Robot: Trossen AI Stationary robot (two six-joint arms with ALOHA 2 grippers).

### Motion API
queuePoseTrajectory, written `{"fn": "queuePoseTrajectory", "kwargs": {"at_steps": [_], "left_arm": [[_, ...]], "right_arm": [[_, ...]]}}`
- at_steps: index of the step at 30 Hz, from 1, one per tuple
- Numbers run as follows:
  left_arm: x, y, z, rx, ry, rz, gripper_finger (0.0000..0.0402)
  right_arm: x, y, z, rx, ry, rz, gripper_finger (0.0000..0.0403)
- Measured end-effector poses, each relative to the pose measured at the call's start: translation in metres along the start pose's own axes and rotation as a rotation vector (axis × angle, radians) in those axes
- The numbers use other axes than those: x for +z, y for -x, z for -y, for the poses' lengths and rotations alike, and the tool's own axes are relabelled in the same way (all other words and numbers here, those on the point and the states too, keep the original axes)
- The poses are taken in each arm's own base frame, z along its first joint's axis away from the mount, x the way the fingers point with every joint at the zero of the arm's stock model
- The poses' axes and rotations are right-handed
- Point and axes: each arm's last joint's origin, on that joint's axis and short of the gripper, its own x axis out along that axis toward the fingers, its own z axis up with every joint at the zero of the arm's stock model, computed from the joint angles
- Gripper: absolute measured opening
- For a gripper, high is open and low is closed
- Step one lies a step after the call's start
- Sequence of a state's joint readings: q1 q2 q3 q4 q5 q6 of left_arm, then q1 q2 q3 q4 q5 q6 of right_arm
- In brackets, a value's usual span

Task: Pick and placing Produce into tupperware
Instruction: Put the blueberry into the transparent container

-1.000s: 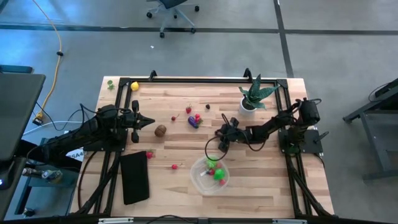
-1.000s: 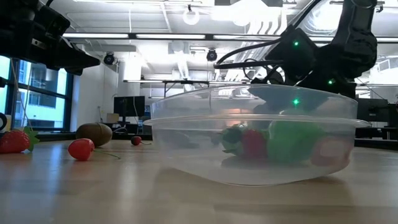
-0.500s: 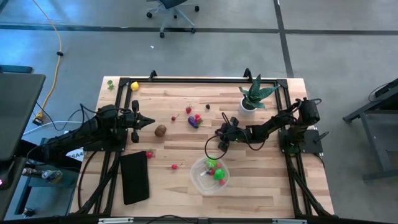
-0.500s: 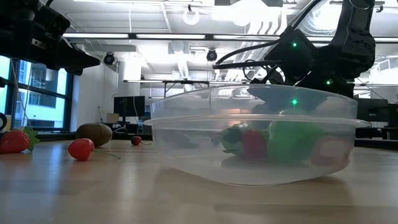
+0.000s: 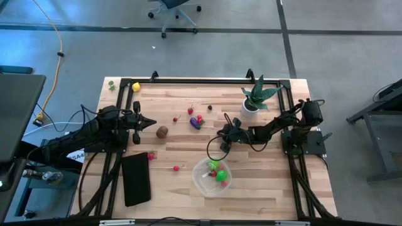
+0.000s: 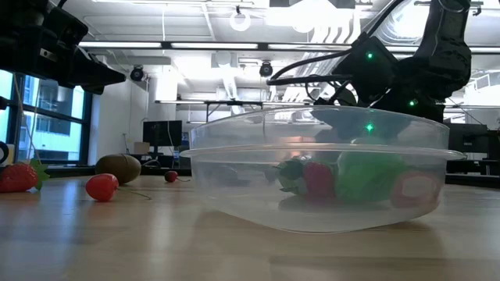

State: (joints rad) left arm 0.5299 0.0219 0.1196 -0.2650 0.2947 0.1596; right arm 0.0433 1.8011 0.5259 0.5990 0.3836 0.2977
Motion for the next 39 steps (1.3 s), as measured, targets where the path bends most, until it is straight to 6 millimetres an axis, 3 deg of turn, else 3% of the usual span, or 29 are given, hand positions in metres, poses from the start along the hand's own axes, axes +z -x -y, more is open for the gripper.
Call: {"fn": "queuePoseTrajectory", "kwargs": {"at_steps": [8,15,19,26,30,34,39], "left_arm": [[0.000,0.000,0.000,0.000,0.000,0.000,0.0001],[0.000,0.000,0.000,0.000,0.000,0.000,0.0001],[0.000,0.000,0.000,0.000,0.000,0.000,0.0001],[0.000,0.000,0.000,0.000,0.000,0.000,0.0001],[0.000,0.000,0.000,0.000,0.000,0.000,0.0001],[0.000,0.000,0.000,0.000,0.000,0.000,0.0001],[0.000,0.000,0.000,-0.001,0.000,0.000,0.0001]], "right_arm": [[0.009,0.005,-0.003,0.026,0.020,0.054,0.0037],[0.039,0.040,-0.021,0.196,0.052,0.189,0.0038],[0.060,0.064,-0.040,0.355,0.054,0.205,0.0038],[0.093,0.087,-0.088,0.389,0.185,-0.053,0.0039],[0.105,0.084,-0.111,0.392,0.246,-0.160,0.0039],[0.099,0.066,-0.129,0.412,0.289,-0.307,0.0039],[0.100,0.047,-0.147,0.449,0.332,-0.366,0.0039]]}}
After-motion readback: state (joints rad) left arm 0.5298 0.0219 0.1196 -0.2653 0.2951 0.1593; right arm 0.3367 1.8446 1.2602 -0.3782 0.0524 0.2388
